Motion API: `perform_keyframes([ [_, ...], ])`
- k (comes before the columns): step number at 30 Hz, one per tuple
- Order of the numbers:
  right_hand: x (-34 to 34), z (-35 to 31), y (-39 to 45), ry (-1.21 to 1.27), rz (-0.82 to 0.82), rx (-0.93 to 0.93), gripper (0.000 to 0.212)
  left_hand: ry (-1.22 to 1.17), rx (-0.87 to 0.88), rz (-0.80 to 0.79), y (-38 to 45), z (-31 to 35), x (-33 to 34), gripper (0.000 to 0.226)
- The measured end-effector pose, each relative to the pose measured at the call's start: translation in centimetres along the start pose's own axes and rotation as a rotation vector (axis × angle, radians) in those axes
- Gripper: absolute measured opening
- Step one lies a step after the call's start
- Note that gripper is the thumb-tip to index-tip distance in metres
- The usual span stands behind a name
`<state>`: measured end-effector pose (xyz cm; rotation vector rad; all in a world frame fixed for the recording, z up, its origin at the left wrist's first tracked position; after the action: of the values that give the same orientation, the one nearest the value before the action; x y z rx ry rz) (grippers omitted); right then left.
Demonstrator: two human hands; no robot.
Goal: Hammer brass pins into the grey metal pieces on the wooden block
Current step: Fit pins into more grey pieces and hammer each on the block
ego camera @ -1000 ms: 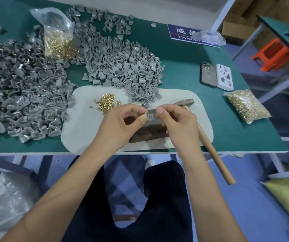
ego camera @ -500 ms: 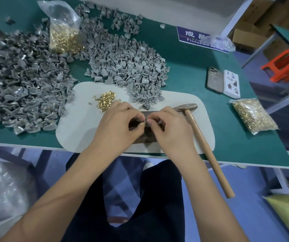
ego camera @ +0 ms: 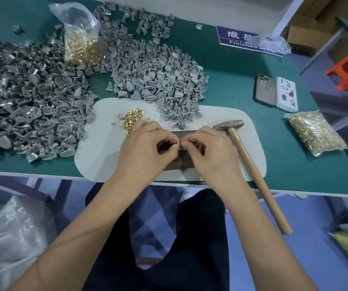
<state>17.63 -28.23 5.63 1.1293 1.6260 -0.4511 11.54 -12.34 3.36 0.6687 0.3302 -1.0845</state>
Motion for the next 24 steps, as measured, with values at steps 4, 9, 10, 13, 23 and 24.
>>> perform_keyframes([
  [4, -0.8, -0.6, 0.0, -0.038, -0.032, -0.021, 0.011, 0.004, 0.0, 0.004, 0.1, -0.2, 0.0, 0.007],
  [9, -1.3, -2.7, 0.9, -0.442, -0.124, -0.096, 0.016, 0.002, -0.005, -0.014, 0.2, -0.5, 0.0, 0.011],
  [10, -1.3, -3.0, 0.9, -0.478, -0.145, -0.096, 0.016, -0.001, -0.008, -0.015, 0.2, -0.5, 0.1, 0.011],
  [13, -1.8, -3.0, 1.2, -0.433, -0.162, -0.071, 0.019, -0.003, -0.002, 0.0, 0.1, -0.7, 0.2, 0.011],
  [23, -1.4, -0.9, 1.5, -0.075, -0.177, 0.006, 0.013, 0.078, 0.057, -0.009, 0.0, -0.4, 0.0, 0.009],
  [24, -1.2, -0.7, 1.4, -0.05, -0.153, 0.004, 0.013, 0.091, 0.06, -0.009, 0.0, -0.4, 0.0, 0.009],
])
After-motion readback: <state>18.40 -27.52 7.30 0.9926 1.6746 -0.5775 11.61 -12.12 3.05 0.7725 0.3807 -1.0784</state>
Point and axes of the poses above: each hand's wrist, its own y-axis towards the middle knuckle, its own x-axis out of the palm, z = x × y, the point moved 1 cm from there along y, towards the middle knuckle, and after that the axes turned 10 degrees about -y, right-handed, at the moved point
